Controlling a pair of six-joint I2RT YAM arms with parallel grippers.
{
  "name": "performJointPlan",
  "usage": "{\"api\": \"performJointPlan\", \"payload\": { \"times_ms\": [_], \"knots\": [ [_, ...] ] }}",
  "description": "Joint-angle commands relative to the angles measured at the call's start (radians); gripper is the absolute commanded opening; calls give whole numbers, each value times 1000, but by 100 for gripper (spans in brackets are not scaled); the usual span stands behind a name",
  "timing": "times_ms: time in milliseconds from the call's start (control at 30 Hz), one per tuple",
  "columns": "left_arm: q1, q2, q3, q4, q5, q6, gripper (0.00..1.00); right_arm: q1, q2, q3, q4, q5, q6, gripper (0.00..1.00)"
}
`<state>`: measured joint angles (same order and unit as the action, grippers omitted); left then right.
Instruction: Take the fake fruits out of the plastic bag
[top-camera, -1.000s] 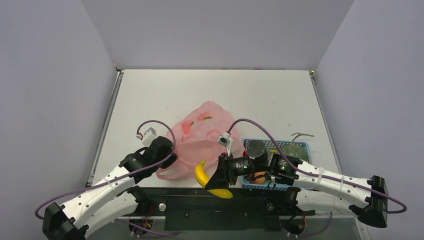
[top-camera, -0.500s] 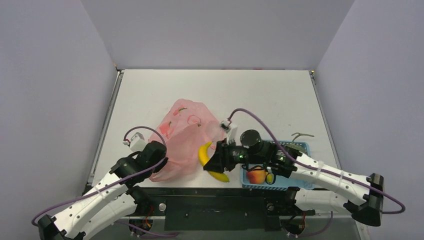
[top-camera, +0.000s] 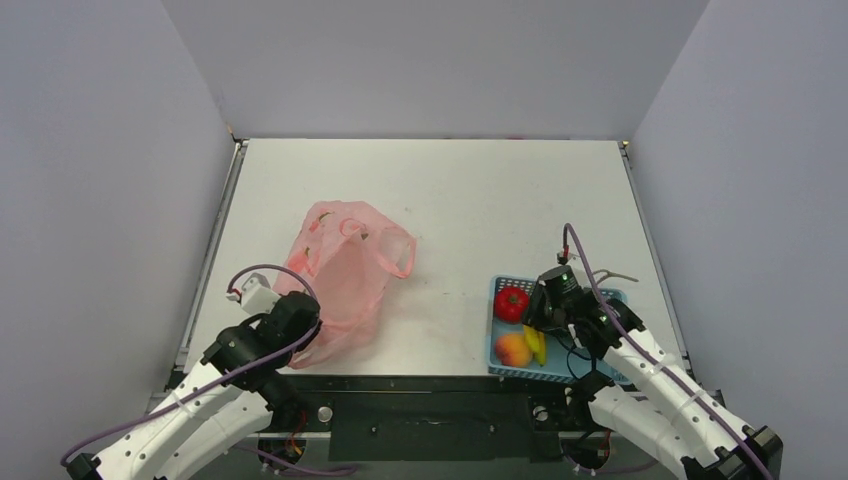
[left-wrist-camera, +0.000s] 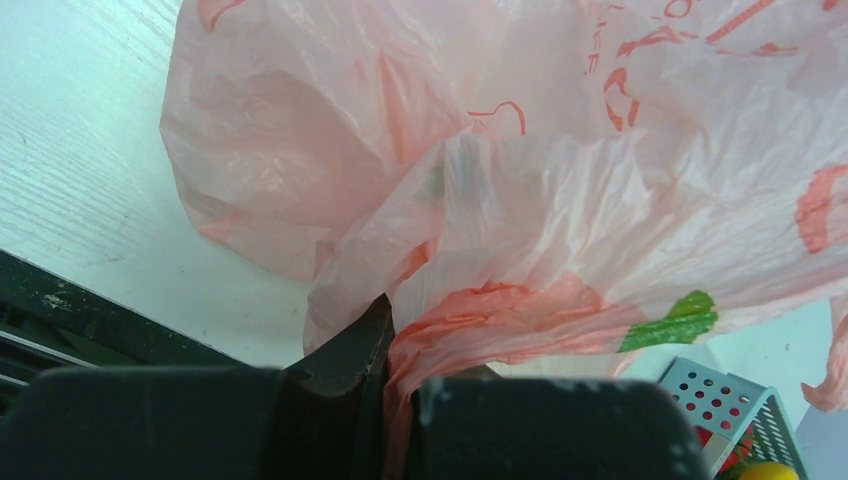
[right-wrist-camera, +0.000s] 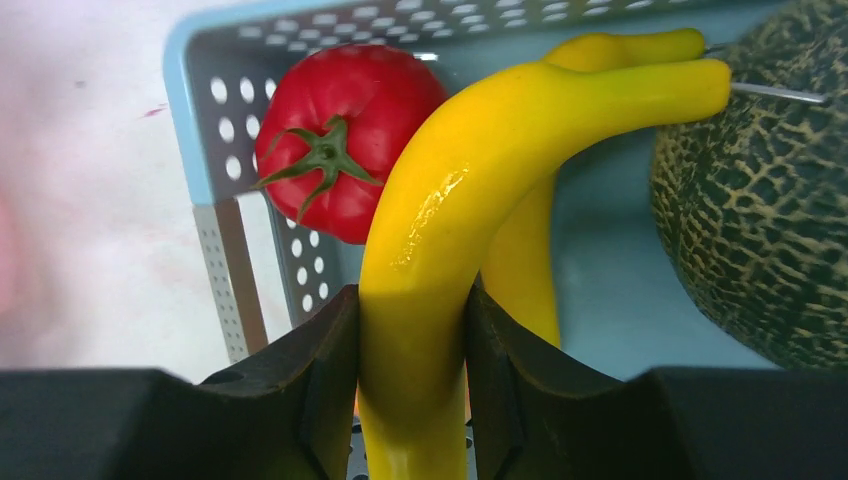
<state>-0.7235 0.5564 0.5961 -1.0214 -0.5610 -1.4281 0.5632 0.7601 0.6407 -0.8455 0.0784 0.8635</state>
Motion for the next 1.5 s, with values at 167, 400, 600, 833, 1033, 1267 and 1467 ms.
{"api": "performJointPlan", "payload": {
  "times_ms": [167,400,600,833,1033,1267,1467],
  "knots": [
    [4,12,73,17,12,47,0,-108,90,-25,6,10,-126,8],
    [4,14,73,38,35,56,0,-106,117,-16,4,5,-129,20],
    [4,21,68,61,47,61,0,-83,100,31,-51,132,-95,44],
    [4,36,79,80,70,75,0,7,151,130,-153,301,-57,61],
    [4,40,100,127,130,139,0,164,137,217,-122,348,-58,74],
    [5,19,103,134,160,177,0,229,144,258,-7,281,-124,78],
    [5,5,106,155,136,198,0,237,152,289,18,271,-143,80]
  ]
}}
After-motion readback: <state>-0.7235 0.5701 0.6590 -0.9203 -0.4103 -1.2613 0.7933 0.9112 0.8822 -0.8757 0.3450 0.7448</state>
